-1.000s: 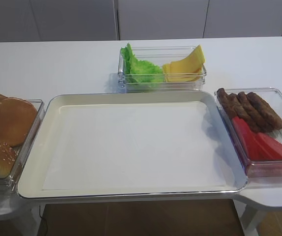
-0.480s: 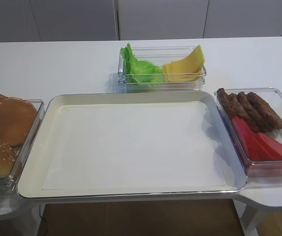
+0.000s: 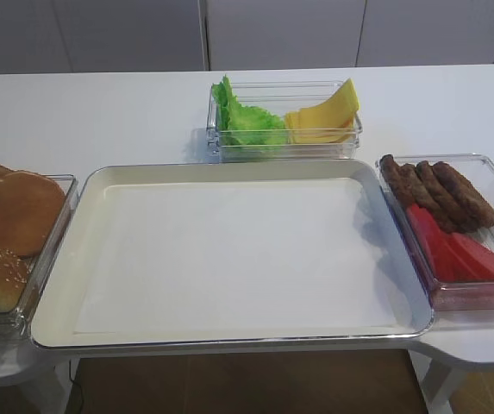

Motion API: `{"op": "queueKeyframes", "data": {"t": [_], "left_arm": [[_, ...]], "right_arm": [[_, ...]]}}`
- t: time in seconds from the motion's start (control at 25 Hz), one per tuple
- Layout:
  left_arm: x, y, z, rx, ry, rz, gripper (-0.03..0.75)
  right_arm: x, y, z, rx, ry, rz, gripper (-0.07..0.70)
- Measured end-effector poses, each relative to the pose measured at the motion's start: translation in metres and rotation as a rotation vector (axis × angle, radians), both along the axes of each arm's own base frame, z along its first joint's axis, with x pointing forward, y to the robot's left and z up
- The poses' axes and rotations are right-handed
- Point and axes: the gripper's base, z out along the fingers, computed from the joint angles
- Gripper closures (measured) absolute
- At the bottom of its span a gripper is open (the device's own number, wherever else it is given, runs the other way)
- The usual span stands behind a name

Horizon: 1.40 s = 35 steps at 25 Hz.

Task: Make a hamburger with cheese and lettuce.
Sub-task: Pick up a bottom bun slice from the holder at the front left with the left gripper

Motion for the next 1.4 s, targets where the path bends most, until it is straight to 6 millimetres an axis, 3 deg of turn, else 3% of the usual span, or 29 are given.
{"op": "queueKeyframes", "data": {"t": [0.28, 0.68, 1.08, 1.4], "left_arm": [[0.000, 0.000, 0.000, -0.001, -0.001, -0.013, 0.554], [0.000, -0.001, 0.001, -0.003, -0.006, -0.017, 0.566], [-0.013, -0.004, 0.030, 0.028, -0.091, -0.023, 0.575], [-0.034, -0.010, 0.067, 0.053, -0.195, -0.003, 0.577]], "right_arm": [[0.000, 0.000, 0.000, 0.000, 0.000, 0.000, 0.157], [0.000, 0.000, 0.000, 0.000, 0.000, 0.000, 0.157], [0.000, 0.000, 0.000, 0.000, 0.000, 0.000, 0.157], [0.000, 0.000, 0.000, 0.000, 0.000, 0.000, 0.157]]}}
